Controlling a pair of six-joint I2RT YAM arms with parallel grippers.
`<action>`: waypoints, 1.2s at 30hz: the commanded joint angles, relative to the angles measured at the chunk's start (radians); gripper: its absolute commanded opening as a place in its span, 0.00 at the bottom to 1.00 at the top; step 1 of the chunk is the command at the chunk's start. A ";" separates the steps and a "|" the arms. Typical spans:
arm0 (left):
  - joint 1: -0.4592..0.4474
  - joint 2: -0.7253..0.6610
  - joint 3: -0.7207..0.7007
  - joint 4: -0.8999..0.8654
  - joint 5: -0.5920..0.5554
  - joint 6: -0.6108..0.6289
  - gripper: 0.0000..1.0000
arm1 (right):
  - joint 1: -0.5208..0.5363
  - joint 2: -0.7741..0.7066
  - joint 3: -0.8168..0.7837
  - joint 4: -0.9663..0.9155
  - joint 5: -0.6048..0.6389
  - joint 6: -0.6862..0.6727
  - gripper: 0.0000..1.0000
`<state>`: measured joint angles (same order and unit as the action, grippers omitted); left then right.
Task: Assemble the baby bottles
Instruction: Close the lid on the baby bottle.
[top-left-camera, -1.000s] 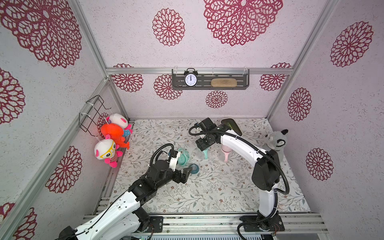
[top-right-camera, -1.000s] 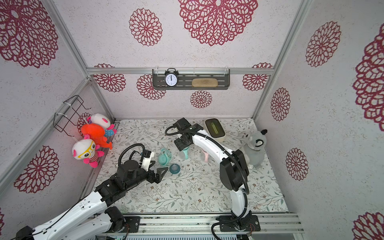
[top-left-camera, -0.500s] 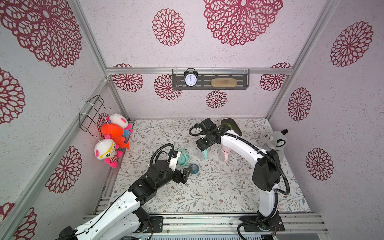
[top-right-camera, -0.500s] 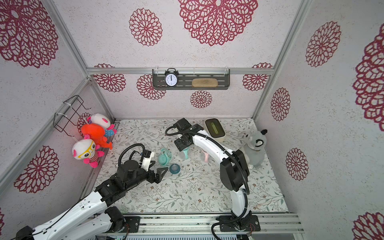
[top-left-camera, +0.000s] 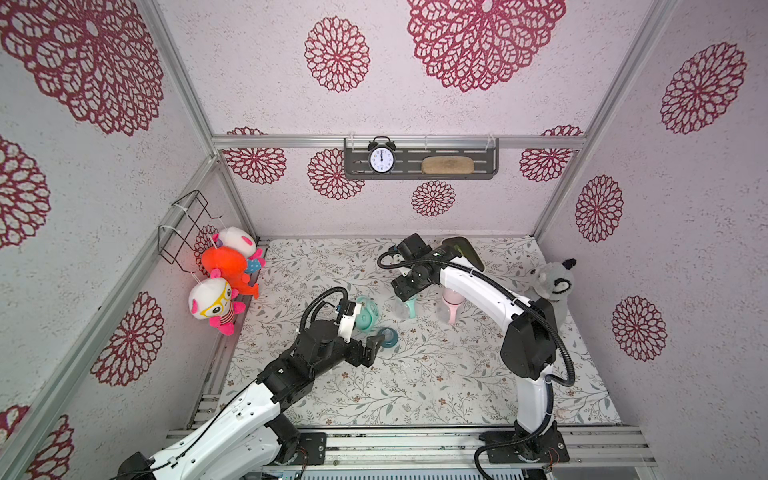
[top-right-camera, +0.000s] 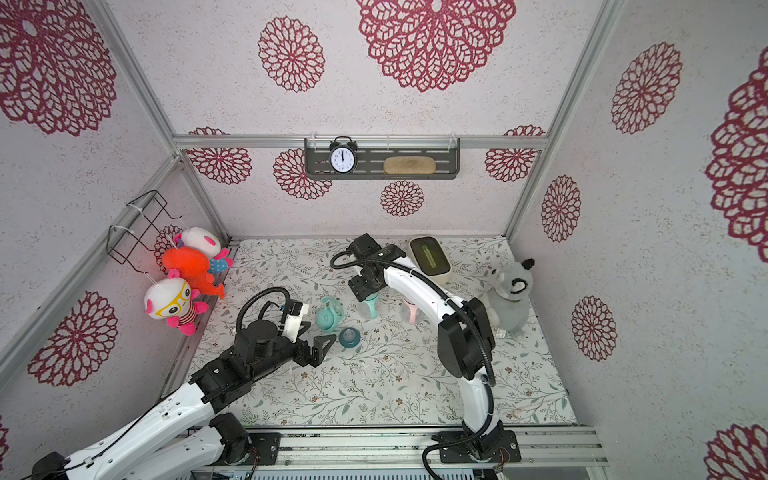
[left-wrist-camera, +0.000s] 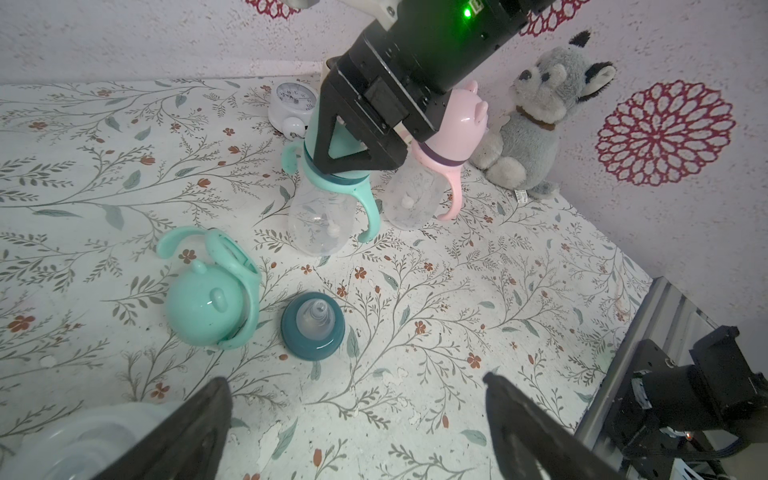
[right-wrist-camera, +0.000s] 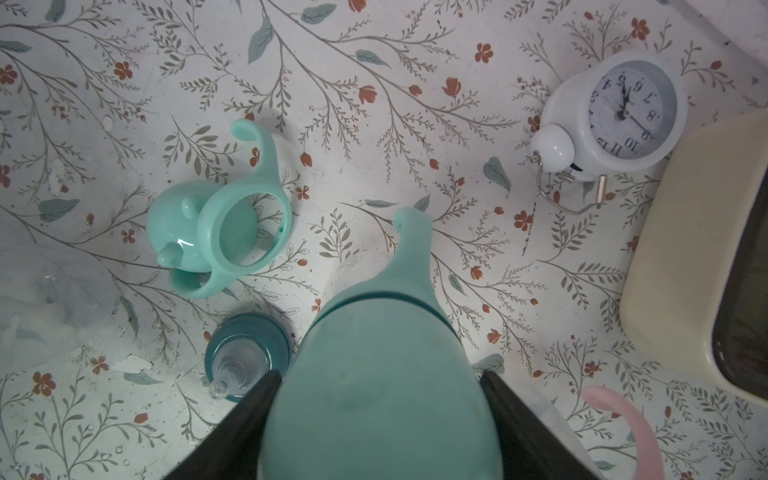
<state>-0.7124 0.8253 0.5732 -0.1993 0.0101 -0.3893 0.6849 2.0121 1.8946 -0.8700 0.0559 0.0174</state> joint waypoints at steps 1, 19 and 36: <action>0.008 0.000 0.016 0.008 0.002 0.008 0.98 | -0.005 0.036 0.020 -0.083 -0.015 -0.008 0.73; 0.008 -0.007 0.013 0.001 0.002 0.004 0.98 | -0.008 0.126 0.090 -0.207 -0.032 -0.010 0.73; 0.008 -0.018 0.009 -0.005 0.001 0.003 0.98 | -0.015 0.155 0.075 -0.217 -0.069 0.002 0.73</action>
<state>-0.7124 0.8219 0.5732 -0.2016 0.0101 -0.3893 0.6750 2.1117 2.0472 -1.0054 0.0269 0.0170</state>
